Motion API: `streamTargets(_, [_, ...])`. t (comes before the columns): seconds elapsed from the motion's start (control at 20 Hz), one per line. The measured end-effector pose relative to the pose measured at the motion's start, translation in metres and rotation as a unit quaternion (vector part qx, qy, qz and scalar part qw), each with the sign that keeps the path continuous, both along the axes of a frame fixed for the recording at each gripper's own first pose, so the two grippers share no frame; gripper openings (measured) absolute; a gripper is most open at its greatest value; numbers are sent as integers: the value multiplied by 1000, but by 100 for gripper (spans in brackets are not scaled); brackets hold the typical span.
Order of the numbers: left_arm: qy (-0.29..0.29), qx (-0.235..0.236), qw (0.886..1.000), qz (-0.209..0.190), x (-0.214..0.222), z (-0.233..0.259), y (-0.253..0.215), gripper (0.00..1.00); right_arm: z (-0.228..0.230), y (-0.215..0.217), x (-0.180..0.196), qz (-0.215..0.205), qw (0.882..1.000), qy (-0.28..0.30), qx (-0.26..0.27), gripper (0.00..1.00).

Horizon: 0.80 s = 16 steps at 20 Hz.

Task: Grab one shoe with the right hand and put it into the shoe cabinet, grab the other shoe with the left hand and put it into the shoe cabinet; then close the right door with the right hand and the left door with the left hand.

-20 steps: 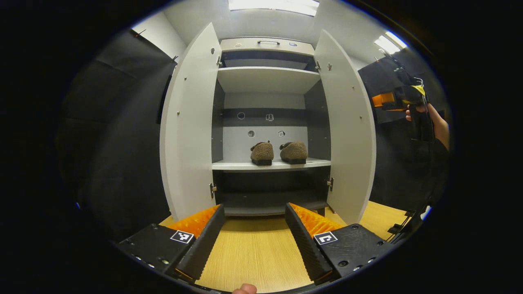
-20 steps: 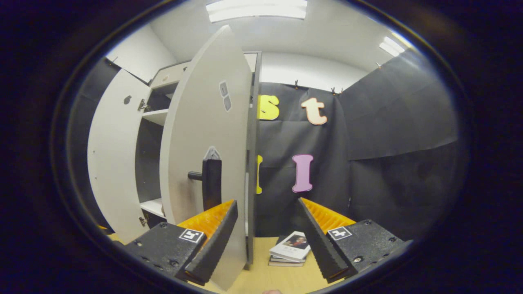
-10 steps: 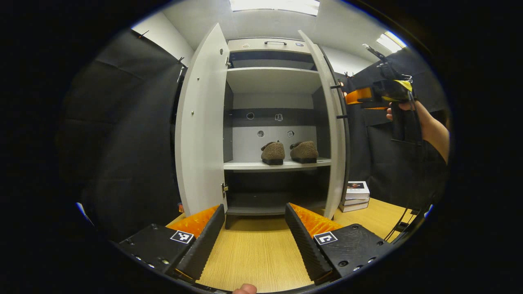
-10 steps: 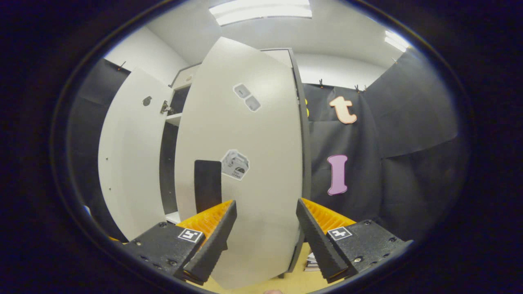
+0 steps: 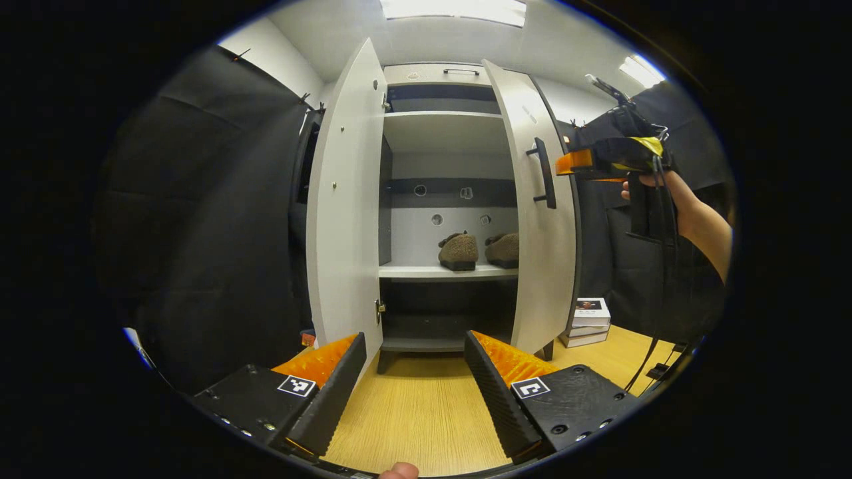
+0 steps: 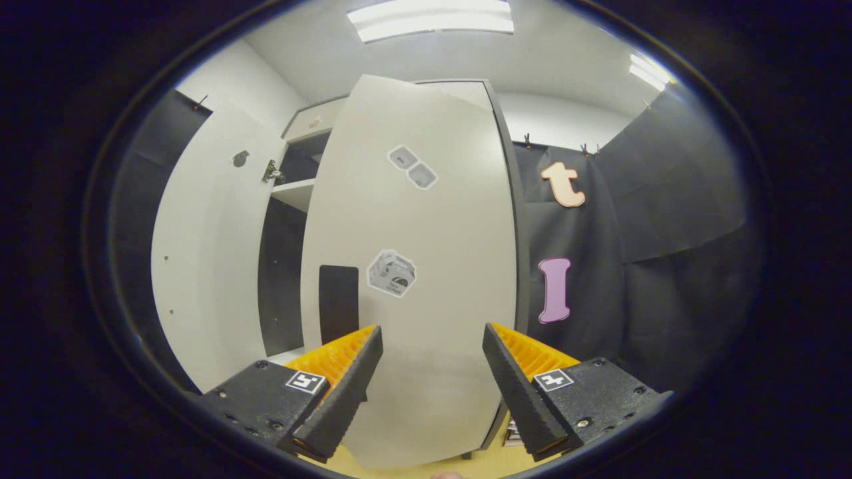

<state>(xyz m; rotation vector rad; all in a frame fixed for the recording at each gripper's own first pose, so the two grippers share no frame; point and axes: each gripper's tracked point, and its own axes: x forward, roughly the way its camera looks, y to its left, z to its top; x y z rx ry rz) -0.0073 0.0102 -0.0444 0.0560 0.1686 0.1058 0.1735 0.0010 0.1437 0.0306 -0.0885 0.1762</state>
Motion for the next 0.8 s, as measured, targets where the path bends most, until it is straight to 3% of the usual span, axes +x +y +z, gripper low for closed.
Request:
streamTargets(0.3, [-6,2,1000,-20,3,2,-11,91,-38,-18,-65,-27,1000,6,-6,99])
streamTargets(0.55, [-2,-7,999,-42,5,1,-30,91,-111,-23,-118,-66,997,20,-21,98])
streamTargets(0.8, [2,-16,998,-56,4,1,-42,91,-183,-19,-157,-79,994,74,-14,99])
